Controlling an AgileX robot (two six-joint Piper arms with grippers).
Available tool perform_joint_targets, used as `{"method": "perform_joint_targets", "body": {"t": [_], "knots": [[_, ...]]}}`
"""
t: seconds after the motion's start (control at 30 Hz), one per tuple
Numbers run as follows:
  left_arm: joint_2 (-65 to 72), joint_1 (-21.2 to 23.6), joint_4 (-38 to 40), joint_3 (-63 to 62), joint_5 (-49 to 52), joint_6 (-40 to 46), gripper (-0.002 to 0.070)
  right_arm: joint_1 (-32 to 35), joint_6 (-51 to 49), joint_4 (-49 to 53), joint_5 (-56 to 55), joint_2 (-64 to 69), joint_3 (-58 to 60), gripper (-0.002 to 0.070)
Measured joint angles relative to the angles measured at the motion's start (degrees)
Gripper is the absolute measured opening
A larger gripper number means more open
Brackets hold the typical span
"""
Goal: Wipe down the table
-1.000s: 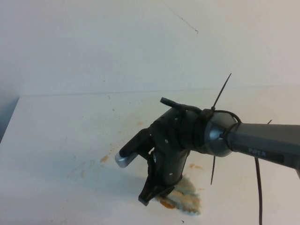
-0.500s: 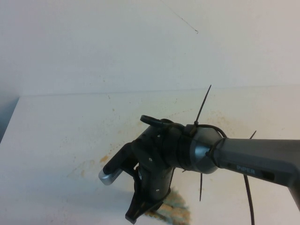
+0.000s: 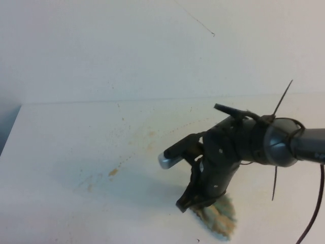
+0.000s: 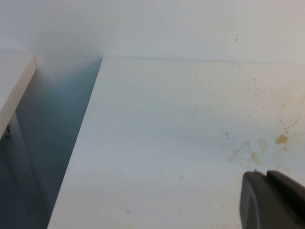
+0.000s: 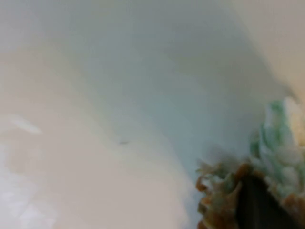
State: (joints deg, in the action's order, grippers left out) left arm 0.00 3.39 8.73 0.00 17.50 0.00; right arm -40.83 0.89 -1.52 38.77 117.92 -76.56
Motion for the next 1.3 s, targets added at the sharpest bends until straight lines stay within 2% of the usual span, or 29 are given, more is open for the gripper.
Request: {"method": "perform_joint_targets", "body": {"t": [0.27, 0.37, 0.53, 0.73, 0.87, 1.03, 1.3], "knots": [[0.0, 0.0, 0.0, 0.0, 0.0, 0.0, 0.0, 12.97, 0.82, 3.07, -3.07, -0.19, 0.27, 0.0035], [0.0, 0.0, 0.0, 0.0, 0.0, 0.0, 0.0, 15.98, 2.29, 3.82, -2.59, 1.08, -2.08, 0.0035], [0.0, 0.0, 0.0, 0.0, 0.0, 0.0, 0.0, 16.96, 5.31, 4.1, 1.91, 4.39, -8.46, 0.0034], [0.0, 0.0, 0.0, 0.0, 0.0, 0.0, 0.0, 16.96, 10.71, -3.7, 4.01, 6.45, -14.28, 0.0034], [0.0, 0.0, 0.0, 0.0, 0.0, 0.0, 0.0, 17.43, 11.0, -4.56, 7.0, 6.45, -16.1, 0.0034], [0.0, 0.0, 0.0, 0.0, 0.0, 0.0, 0.0, 21.7, 9.96, -4.11, 10.86, 5.88, -15.61, 0.0034], [0.0, 0.0, 0.0, 0.0, 0.0, 0.0, 0.0, 29.45, 9.89, -2.36, 8.34, 0.78, -5.75, 0.0034]]}}
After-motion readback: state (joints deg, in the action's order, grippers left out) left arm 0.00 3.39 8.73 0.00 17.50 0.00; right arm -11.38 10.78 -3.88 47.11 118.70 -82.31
